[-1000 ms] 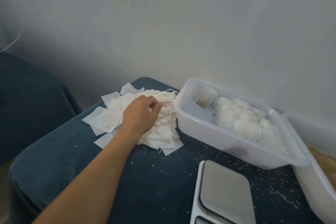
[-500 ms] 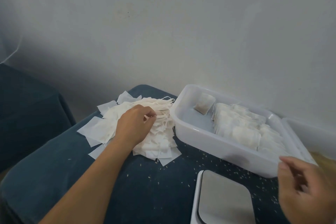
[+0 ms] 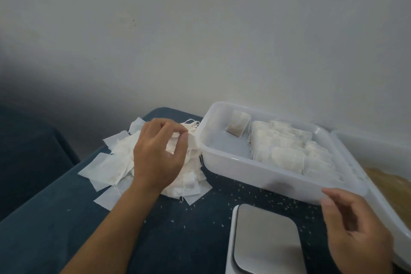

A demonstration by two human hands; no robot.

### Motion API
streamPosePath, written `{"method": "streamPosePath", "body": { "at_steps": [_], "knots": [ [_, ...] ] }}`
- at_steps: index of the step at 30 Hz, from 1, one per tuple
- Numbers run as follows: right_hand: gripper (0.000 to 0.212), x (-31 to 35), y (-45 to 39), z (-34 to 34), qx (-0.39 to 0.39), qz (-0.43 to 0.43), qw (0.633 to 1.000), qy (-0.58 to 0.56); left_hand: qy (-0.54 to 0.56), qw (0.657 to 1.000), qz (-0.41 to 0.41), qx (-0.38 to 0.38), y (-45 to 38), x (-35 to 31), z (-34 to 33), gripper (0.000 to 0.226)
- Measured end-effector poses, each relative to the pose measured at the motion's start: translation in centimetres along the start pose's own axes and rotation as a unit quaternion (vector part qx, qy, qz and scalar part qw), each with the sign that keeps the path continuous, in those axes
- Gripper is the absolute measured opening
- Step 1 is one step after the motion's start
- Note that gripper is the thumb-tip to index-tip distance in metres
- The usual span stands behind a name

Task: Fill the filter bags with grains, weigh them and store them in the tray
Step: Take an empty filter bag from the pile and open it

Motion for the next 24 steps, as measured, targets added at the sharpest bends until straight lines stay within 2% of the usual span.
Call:
{"method": "streamPosePath", "body": {
  "at_steps": [2,4,8,11,13,18,21,24],
  "knots": [
    [0.020,0.6,0.0,-0.2,0.017,-0.004,1.000,-0.020,0.034,0.998,-0.041,-0.026,0.3,-1.6,0.1,0.011],
    [0.023,1.1,0.0,-0.3,0.035,0.002,0.999,-0.033,0.108,0.994,-0.029,-0.019,0.8,-3.1,0.0,0.008],
    [0.012,1.7,0.8,-0.7,0.120,-0.026,0.985,-0.123,0.249,0.963,0.066,0.077,1.9,-5.9,-1.1,0.015],
    [0.033,2.2,1.3,-1.3,0.199,-0.070,0.954,-0.215,0.265,0.944,0.078,0.179,2.6,-7.3,-2.8,0.014],
    [0.042,2.4,1.2,-1.7,0.220,-0.095,0.938,-0.251,0.268,0.930,0.078,0.239,2.7,-8.2,-3.9,0.013],
    [0.011,2.0,0.6,-2.2,0.152,-0.176,0.931,-0.280,0.318,0.894,0.118,0.293,3.0,-10.8,-6.5,0.009],
    [0.011,1.2,0.2,-2.0,0.108,-0.233,0.929,-0.267,0.379,0.868,0.163,0.278,4.2,-11.2,-7.1,0.015],
    [0.014,0.8,0.0,-1.8,0.157,-0.279,0.902,-0.290,0.436,0.834,0.211,0.263,5.3,-11.0,-7.0,0.020]
  ]
}}
Point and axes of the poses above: each hand's wrist, its own y-axis away from the middle knuckle, its own z-axis out of the back of the hand, x = y × z, the point moved 1 cm from there along -y, towards the middle knuckle, and after that the axes turned 9 degrees about x, right-handed, at the moved point
